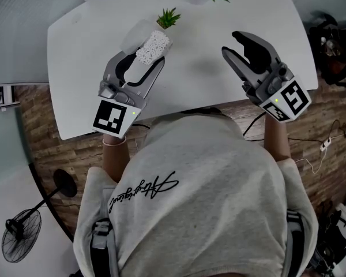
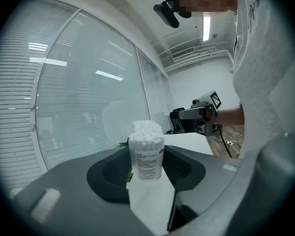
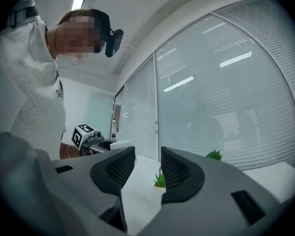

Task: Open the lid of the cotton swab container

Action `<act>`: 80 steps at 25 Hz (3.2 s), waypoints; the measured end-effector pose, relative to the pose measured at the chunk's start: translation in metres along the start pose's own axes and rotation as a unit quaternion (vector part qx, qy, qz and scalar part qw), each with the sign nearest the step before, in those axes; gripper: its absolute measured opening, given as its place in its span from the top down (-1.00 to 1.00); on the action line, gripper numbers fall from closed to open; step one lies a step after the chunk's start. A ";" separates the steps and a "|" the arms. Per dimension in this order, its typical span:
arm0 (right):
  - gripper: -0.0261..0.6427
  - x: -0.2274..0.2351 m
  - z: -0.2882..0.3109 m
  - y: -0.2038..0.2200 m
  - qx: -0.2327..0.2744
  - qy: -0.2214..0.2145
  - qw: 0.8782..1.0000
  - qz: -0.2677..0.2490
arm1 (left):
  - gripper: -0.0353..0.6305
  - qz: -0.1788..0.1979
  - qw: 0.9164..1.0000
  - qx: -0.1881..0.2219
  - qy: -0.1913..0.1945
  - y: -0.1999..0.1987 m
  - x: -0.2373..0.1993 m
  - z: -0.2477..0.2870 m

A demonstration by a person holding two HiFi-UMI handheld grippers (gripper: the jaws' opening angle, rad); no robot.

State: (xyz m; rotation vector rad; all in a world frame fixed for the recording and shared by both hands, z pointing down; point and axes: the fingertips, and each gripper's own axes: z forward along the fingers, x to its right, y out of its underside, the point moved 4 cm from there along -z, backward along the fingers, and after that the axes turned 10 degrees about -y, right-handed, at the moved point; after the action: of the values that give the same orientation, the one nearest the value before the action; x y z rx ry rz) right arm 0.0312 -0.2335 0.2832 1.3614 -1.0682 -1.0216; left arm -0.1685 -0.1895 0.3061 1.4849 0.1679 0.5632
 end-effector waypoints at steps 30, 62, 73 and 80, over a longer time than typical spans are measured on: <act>0.79 -0.005 -0.010 0.015 -0.010 0.031 0.999 -0.009 | 0.31 -0.005 1.000 -0.013 0.008 0.009 0.002 0.008; 0.92 -0.014 -0.012 0.015 -0.023 0.032 0.999 -0.018 | 0.31 0.001 1.000 -0.003 0.004 0.003 0.003 0.001; 0.92 -0.013 -0.010 0.018 -0.022 0.038 0.999 -0.012 | 0.31 0.002 1.000 -0.006 0.005 0.006 0.001 0.002; 0.92 -0.015 -0.009 0.020 -0.021 0.040 0.999 -0.008 | 0.31 0.000 1.000 -0.008 0.006 0.007 0.000 0.001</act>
State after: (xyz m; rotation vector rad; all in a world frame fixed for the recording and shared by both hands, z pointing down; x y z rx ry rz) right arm 0.0354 -0.2170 0.3035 1.3666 -0.9731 -0.9873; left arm -0.1697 -0.1909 0.3133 1.4656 0.1725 0.5728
